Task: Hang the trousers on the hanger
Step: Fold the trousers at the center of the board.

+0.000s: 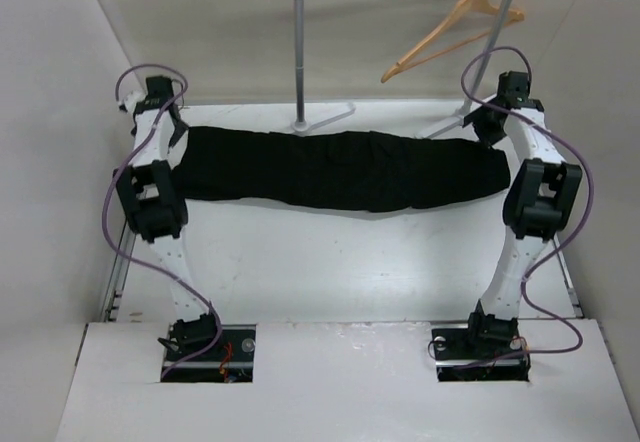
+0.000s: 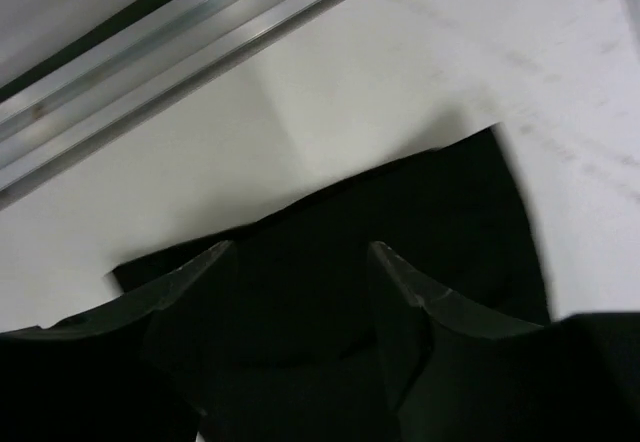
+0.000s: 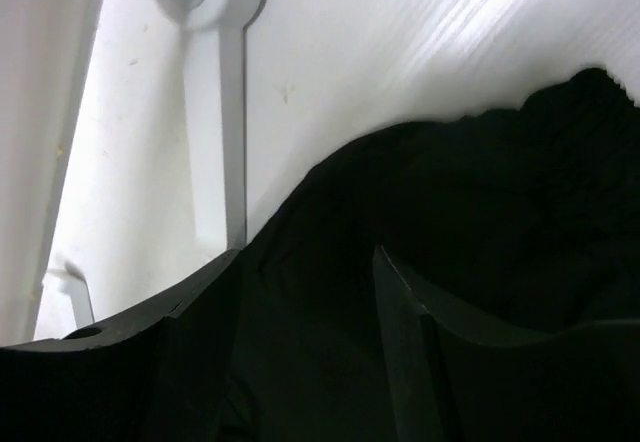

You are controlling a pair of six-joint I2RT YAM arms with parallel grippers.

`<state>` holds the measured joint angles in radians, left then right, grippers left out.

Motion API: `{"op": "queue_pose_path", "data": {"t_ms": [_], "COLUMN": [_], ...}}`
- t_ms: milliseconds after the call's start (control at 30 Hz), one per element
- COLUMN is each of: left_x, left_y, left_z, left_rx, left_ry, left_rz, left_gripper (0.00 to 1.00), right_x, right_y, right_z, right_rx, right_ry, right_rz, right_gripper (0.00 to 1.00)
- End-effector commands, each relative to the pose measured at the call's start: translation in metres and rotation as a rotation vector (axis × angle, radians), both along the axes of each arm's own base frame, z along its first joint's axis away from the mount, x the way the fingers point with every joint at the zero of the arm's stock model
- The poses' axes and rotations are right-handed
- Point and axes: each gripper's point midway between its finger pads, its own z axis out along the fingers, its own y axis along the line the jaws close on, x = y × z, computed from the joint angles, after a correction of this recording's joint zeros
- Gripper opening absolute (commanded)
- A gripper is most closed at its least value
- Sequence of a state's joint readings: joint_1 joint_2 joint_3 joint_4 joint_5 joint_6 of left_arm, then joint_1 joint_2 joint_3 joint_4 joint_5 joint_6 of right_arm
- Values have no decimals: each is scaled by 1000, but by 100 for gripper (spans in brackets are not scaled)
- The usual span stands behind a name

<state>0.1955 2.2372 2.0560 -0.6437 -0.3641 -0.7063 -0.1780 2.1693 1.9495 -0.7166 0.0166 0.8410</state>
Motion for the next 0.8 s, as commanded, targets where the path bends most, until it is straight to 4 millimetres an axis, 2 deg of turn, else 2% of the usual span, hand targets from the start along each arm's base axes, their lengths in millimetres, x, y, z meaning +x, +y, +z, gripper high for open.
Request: {"op": "queue_pose_path", "data": {"t_ms": [0, 67, 100, 167, 200, 233, 267, 333, 433, 500, 633, 767], "left_x": [-57, -88, -103, -124, -131, -135, -137, -136, -127, -123, -121, -113], "left_y": [-3, -19, -33, -58, -70, -77, -82, -87, -93, -95, -87, -78], "left_z": [75, 58, 47, 25, 15, 7, 1, -8, -12, -21, -49, -68], "left_rx": [6, -54, -107, -227, -279, -325, -361, -413, -458, -475, -470, -465], "left_ry": [-138, -138, -149, -180, -193, -208, -226, -270, -325, -323, -275, -250], "left_rz": [24, 24, 18, 6, -11, -22, -33, -44, -57, -60, -12, 29], "left_gripper": [53, 55, 56, 57, 58, 60, 62, 64, 77, 78, 77, 70], "right_x": [-20, -42, -53, -75, -85, -94, -102, -114, -128, -139, -158, -166], "right_y": [24, 40, 49, 65, 72, 80, 89, 101, 123, 129, 130, 122], "right_z": [78, 79, 78, 75, 72, 71, 70, 71, 69, 64, 55, 46], "right_rx": [-89, -72, -62, -43, -34, -26, -20, -8, 22, 38, 33, 31], "right_ry": [-178, -225, -246, -263, -258, -260, -266, -277, -270, -265, -253, -237], "right_rz": [52, 63, 69, 95, 113, 132, 152, 184, 256, 280, 293, 265], "right_gripper": [61, 56, 46, 19, 11, 9, 10, 18, 47, 58, 68, 70]}}
